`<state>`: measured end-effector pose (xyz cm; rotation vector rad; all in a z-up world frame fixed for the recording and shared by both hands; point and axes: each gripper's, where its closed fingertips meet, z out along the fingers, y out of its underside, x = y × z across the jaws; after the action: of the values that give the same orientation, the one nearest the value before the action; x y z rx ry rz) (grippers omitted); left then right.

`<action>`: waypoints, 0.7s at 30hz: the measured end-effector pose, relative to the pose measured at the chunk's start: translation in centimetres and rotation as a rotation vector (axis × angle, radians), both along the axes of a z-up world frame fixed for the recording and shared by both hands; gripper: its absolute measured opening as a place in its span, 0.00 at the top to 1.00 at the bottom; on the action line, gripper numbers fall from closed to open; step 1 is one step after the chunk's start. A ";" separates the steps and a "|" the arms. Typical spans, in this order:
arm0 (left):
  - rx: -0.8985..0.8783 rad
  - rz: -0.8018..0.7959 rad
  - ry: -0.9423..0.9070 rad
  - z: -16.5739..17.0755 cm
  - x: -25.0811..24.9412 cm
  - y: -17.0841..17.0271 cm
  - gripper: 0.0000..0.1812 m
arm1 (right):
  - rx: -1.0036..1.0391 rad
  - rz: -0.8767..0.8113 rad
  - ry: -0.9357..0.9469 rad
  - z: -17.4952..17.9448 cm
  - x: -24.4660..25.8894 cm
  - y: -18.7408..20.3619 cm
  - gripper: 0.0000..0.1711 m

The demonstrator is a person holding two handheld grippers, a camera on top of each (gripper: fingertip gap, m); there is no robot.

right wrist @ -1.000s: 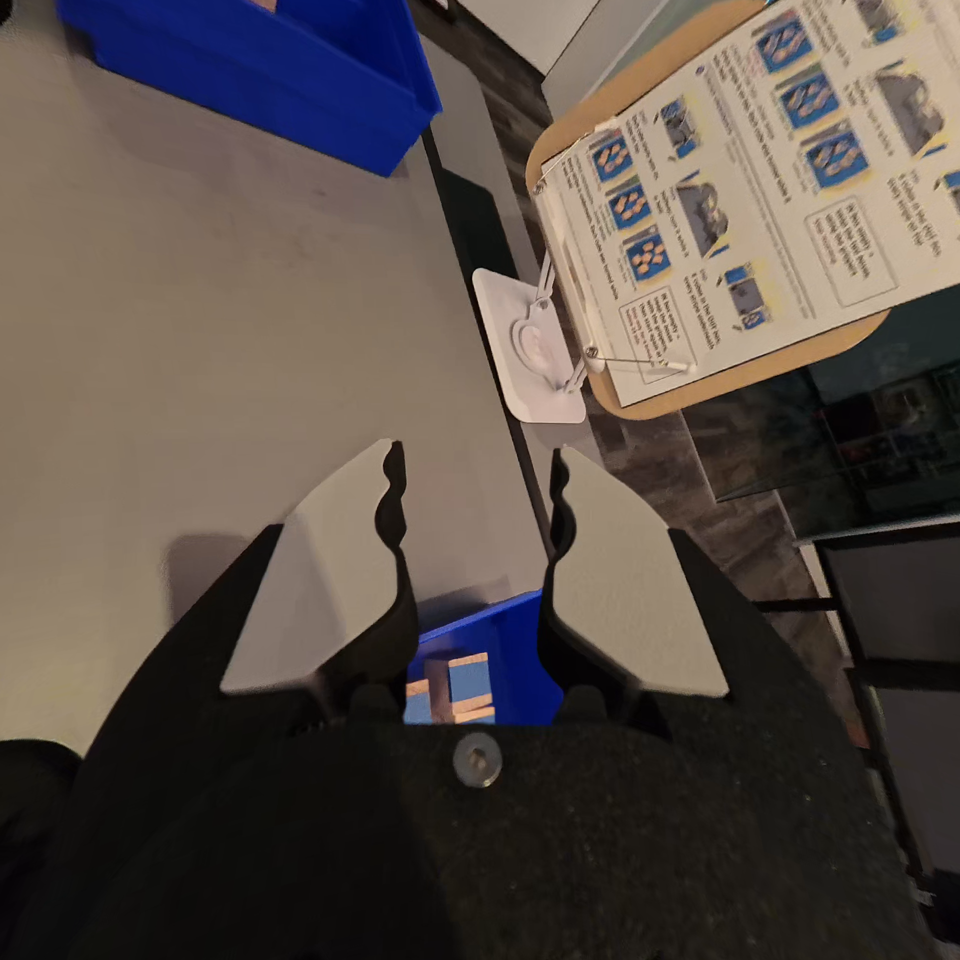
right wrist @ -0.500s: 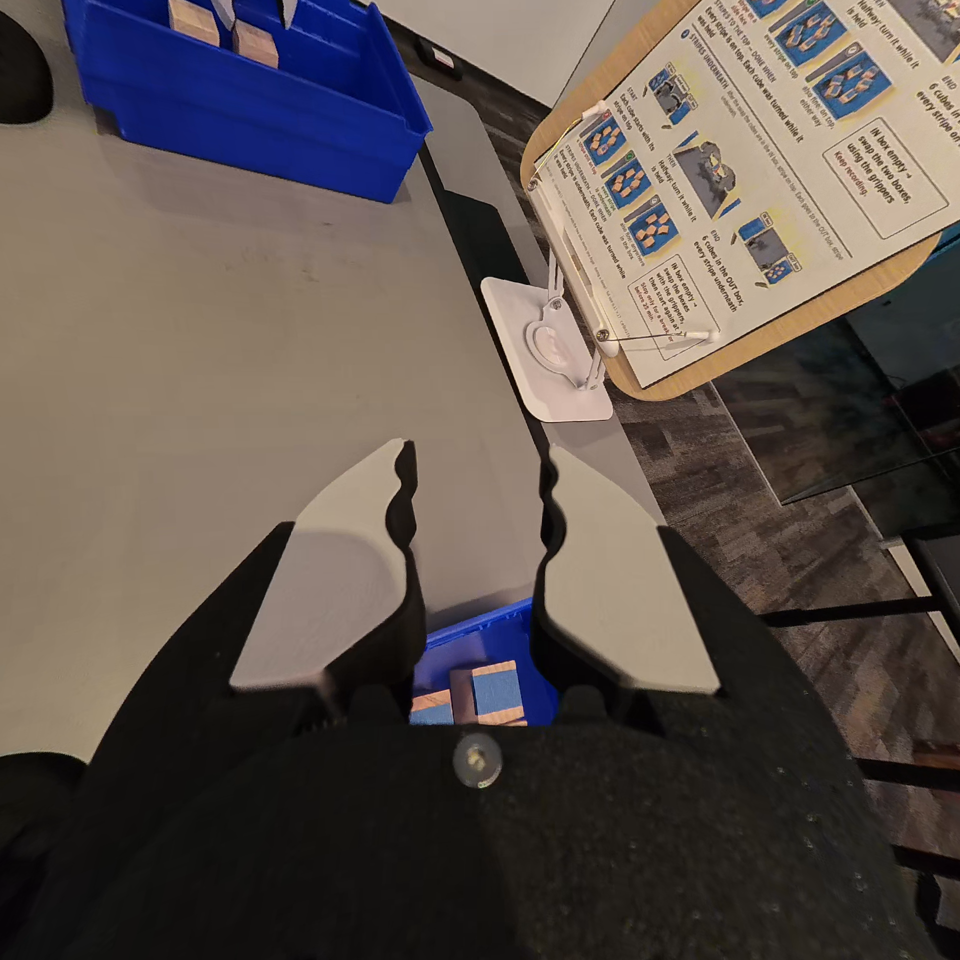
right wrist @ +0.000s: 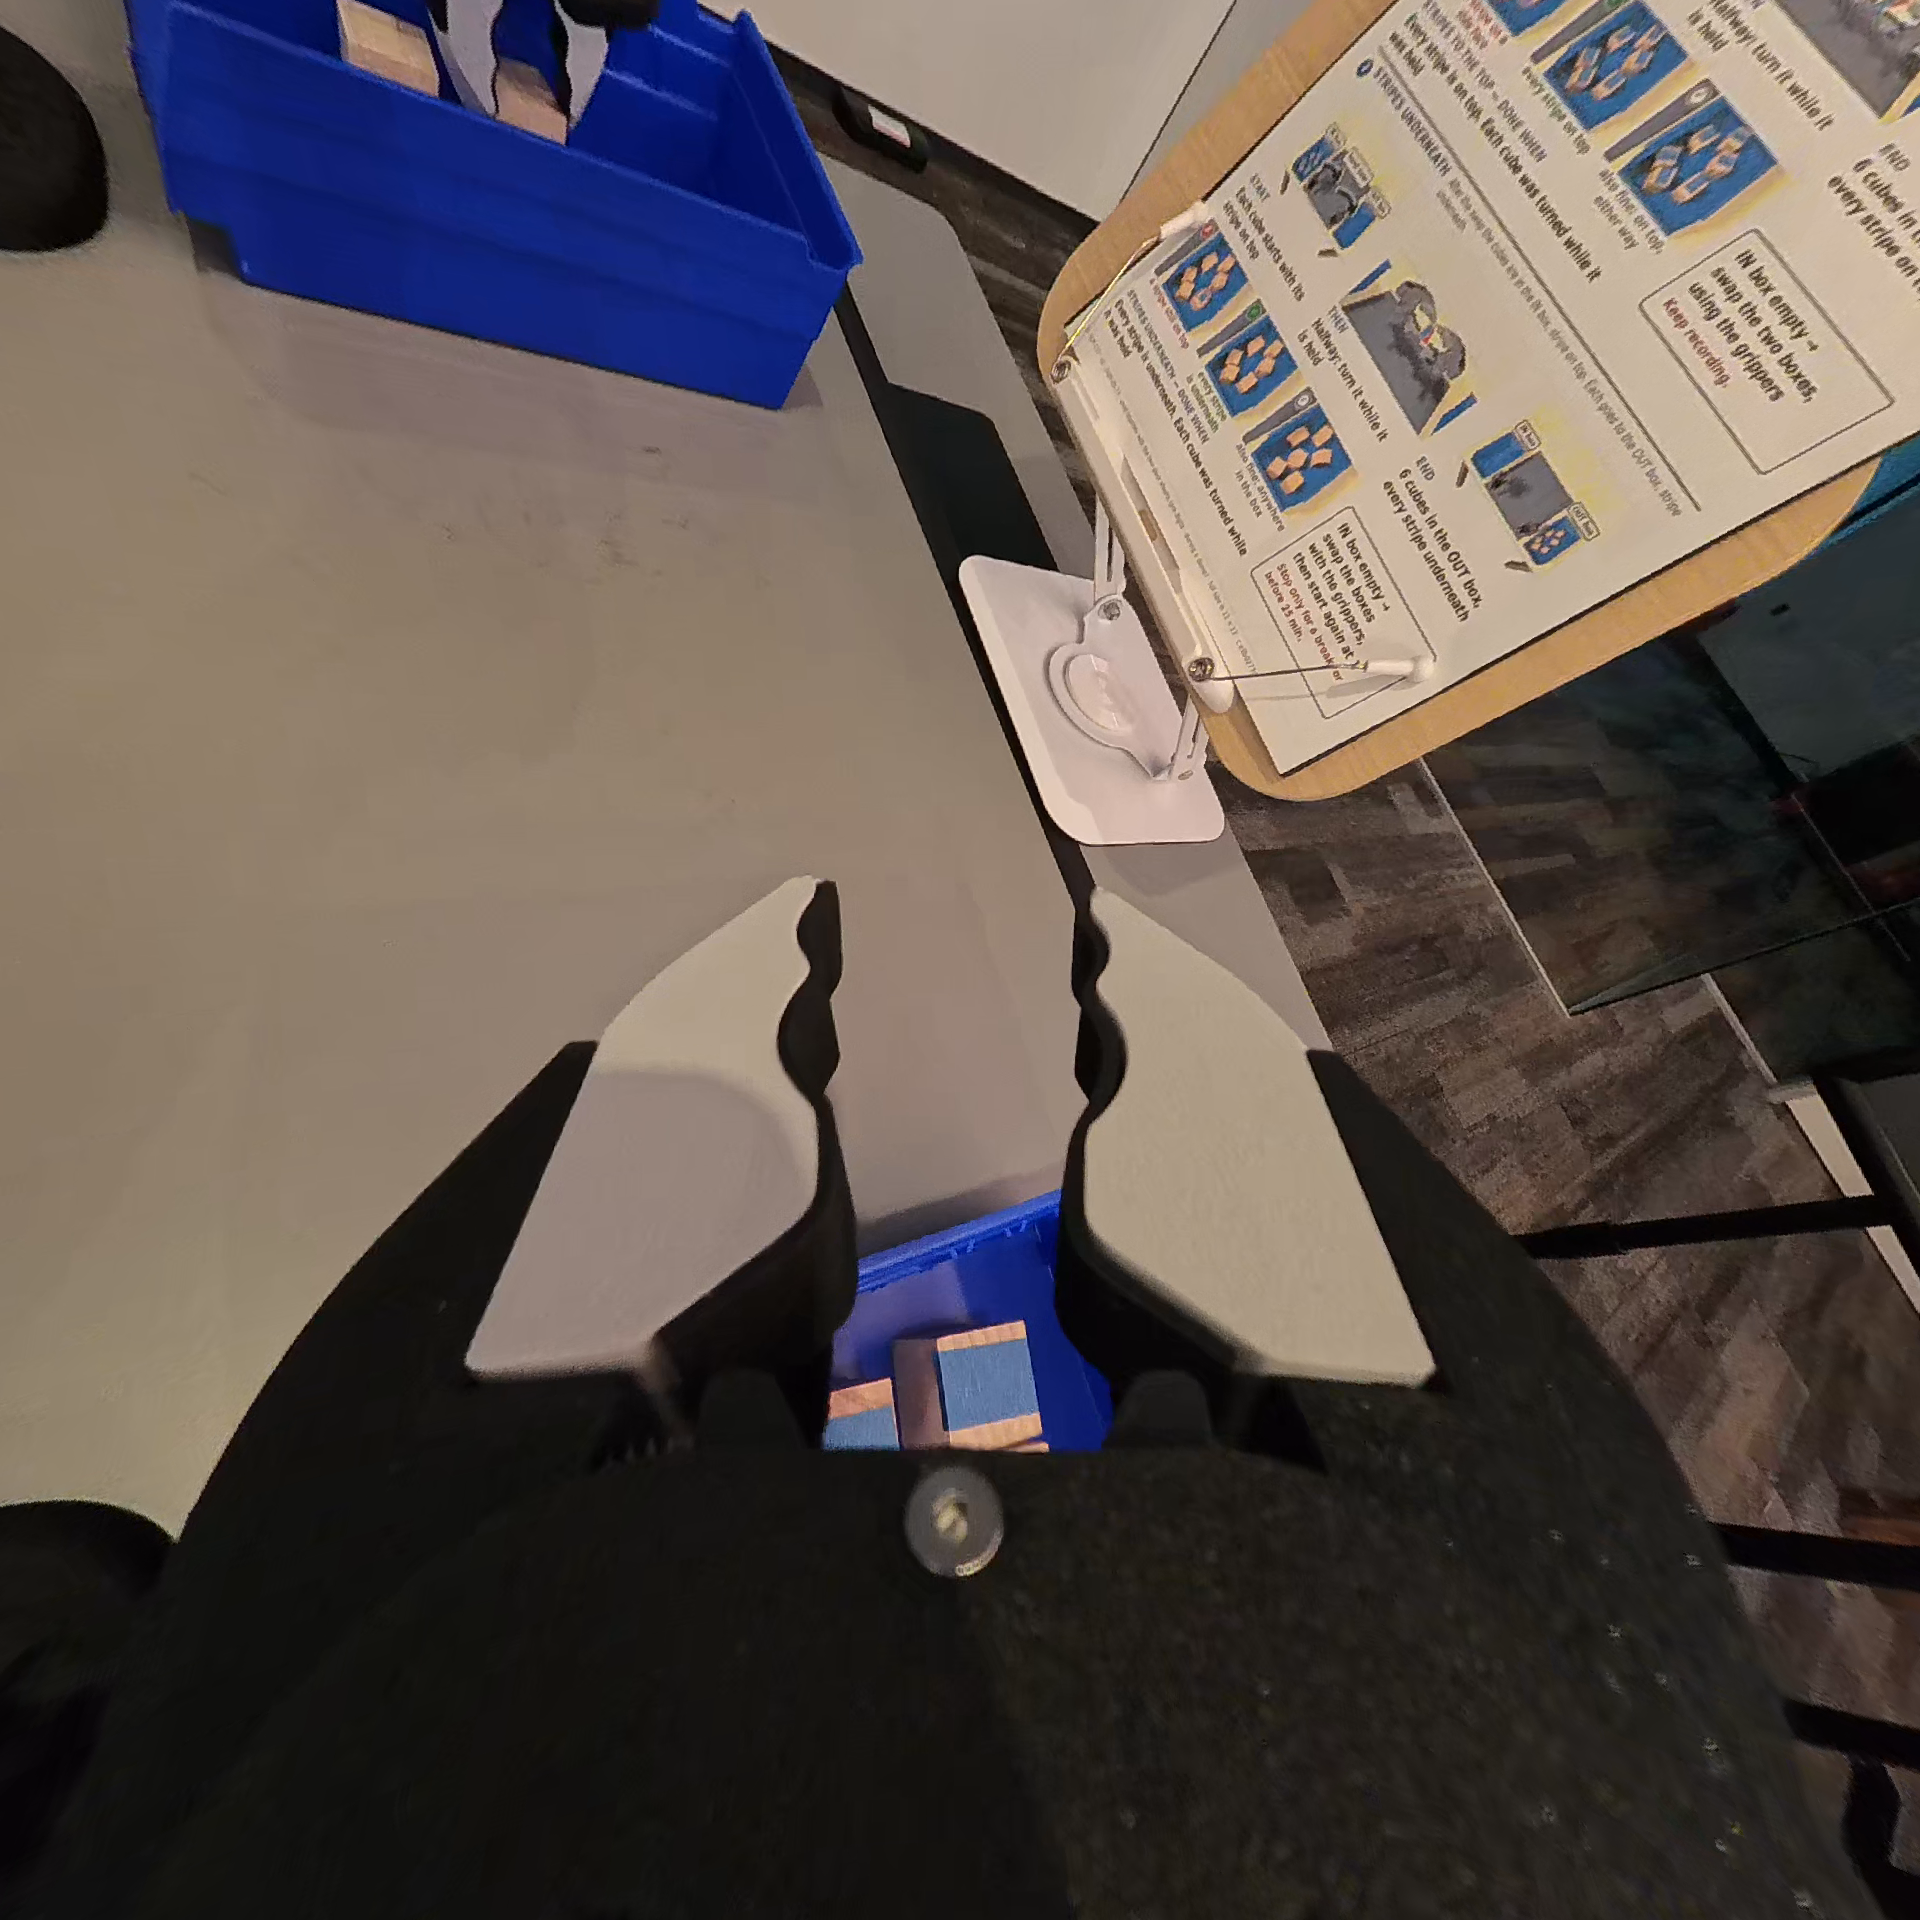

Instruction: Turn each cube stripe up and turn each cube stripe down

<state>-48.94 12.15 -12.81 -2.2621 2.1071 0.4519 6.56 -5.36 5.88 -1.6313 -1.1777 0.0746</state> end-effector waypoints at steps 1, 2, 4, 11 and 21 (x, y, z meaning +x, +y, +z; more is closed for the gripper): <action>0.004 0.007 0.000 0.0 0.0 0.0 0.76 | 0.005 -0.002 0.003 0.1 0.2 0.0 0.75; 0.008 0.021 -0.002 0.1 0.1 0.1 0.76 | 0.010 -0.008 0.007 0.2 0.4 0.0 0.75; 0.023 0.062 -0.023 0.6 0.3 0.3 0.76 | 0.021 -0.017 0.019 0.5 0.9 -0.1 0.75; 0.170 0.238 -0.416 9.5 4.4 1.7 0.76 | 0.109 -0.062 0.136 2.9 2.3 0.1 0.76; -0.470 0.093 -1.327 22.7 25.9 -13.3 0.76 | 0.189 0.378 0.161 3.3 -15.7 -2.2 0.61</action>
<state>-23.02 -1.16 9.92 -1.8193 1.3806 -1.2943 -9.14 -7.59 9.21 -1.2008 -1.3121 0.3200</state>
